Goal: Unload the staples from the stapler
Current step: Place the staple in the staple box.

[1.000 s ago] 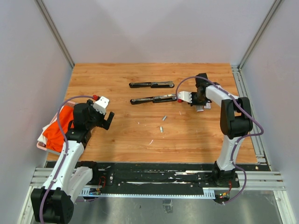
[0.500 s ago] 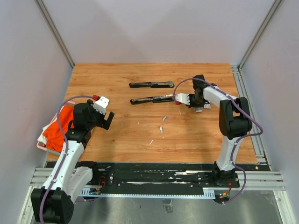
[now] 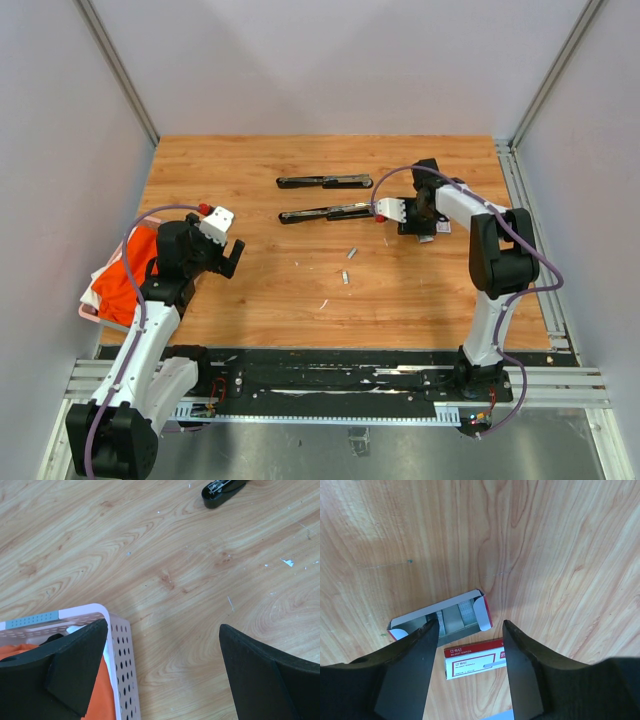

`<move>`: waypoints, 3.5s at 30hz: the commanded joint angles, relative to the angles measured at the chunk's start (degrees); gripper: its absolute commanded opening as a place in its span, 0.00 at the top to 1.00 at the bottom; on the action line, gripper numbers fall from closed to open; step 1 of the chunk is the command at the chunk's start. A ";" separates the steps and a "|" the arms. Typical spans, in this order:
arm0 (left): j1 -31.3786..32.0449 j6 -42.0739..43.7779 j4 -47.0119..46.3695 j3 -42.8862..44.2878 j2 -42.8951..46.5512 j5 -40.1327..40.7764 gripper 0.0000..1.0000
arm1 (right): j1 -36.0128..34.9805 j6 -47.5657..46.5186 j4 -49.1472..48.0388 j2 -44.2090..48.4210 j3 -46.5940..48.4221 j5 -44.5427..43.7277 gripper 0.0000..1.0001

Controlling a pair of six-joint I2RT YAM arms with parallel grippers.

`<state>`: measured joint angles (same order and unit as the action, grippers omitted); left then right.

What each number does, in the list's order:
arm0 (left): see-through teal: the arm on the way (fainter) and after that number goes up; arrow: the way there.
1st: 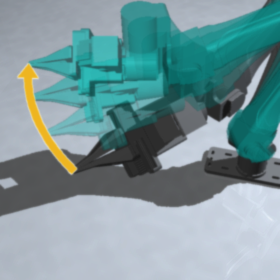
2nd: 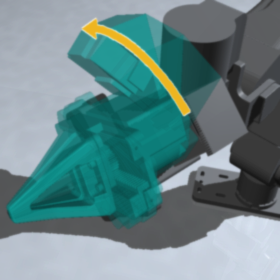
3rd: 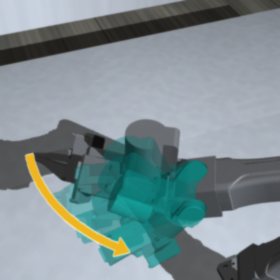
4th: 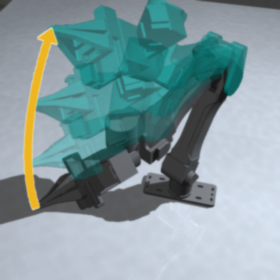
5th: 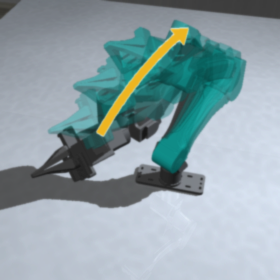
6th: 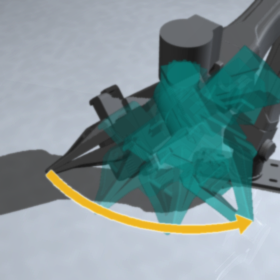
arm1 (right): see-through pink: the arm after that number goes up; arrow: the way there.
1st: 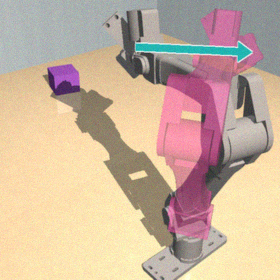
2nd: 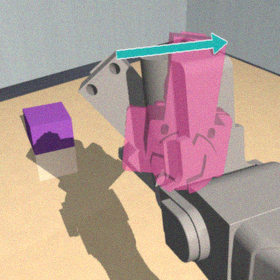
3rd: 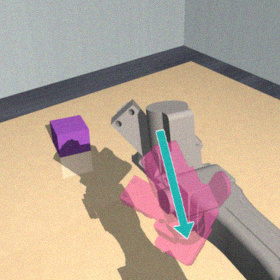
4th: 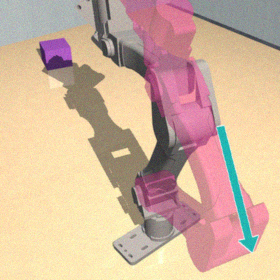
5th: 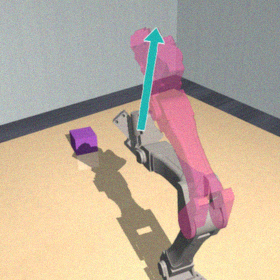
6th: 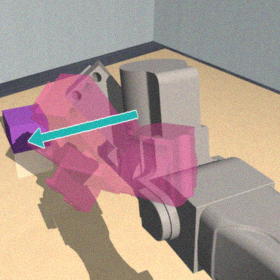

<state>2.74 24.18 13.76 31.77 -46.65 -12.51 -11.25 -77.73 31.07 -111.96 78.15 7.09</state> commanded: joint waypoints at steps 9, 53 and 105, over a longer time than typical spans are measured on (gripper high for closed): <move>-0.37 0.51 -1.54 -0.55 0.15 -0.24 0.02 | -0.79 2.60 0.83 6.84 2.51 2.89 0.43; -0.37 0.60 -1.63 -0.57 -0.24 -0.17 0.02 | -0.69 -1.01 6.13 -1.20 3.87 0.58 0.25; -0.37 1.04 -1.37 -0.52 -0.20 -0.58 0.02 | -1.78 3.60 7.67 7.71 7.68 12.36 0.09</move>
<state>2.74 24.43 13.76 31.68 -47.16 -12.56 -11.53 -81.41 43.75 -111.18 88.84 13.96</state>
